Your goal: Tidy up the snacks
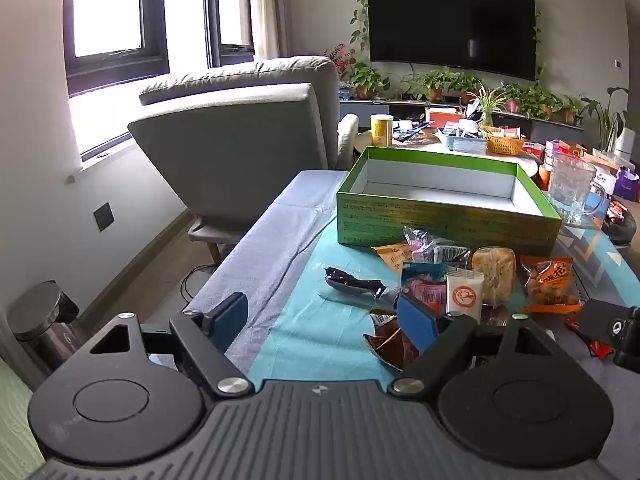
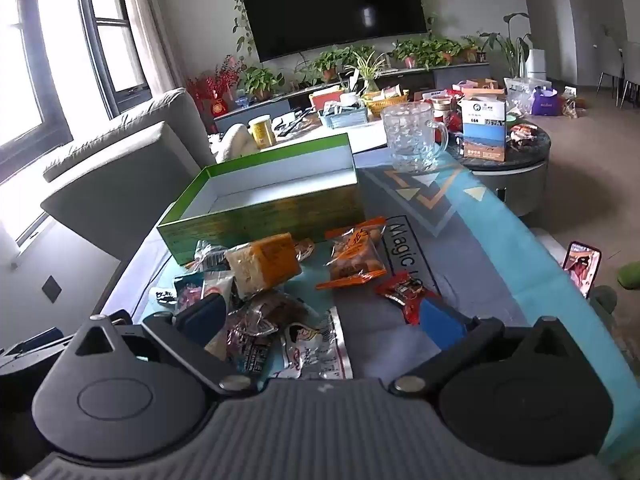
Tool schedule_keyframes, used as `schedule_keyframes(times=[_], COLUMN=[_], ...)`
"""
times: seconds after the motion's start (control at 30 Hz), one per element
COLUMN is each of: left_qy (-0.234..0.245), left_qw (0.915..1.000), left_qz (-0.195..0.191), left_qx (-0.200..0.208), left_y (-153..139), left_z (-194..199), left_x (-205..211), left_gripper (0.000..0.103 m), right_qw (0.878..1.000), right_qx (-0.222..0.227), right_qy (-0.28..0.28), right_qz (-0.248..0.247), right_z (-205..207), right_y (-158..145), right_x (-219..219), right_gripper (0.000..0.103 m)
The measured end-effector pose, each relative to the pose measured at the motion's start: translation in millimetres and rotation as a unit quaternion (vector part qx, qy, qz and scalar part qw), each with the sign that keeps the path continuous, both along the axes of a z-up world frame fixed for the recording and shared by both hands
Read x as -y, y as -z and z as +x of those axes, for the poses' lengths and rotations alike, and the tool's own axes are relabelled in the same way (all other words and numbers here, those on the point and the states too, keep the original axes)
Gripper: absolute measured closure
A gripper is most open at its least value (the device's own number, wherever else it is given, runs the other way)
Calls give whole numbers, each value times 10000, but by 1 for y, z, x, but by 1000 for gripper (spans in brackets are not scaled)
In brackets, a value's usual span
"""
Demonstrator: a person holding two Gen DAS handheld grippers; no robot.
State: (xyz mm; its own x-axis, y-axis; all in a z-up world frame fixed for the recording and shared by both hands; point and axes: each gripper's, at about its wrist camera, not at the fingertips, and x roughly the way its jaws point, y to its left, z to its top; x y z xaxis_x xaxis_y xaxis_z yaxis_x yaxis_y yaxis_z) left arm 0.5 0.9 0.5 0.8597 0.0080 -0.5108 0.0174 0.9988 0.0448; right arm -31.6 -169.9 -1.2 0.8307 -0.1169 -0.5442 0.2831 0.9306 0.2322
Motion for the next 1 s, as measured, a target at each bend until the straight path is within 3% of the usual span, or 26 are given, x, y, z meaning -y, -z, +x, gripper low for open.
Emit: schedule_keyframes(times=[1.0], left_qy=[33], left_qw=[9996], left_qz=[289], left_qx=[-13], left_y=[6], left_z=[-2], left_x=[2], left_gripper=[22], right_qw=[9995], right_qx=[-279], right_qy=[-15], right_qz=[129], right_z=[-1], right_y=[6], right_x=[-3], right_gripper=[69])
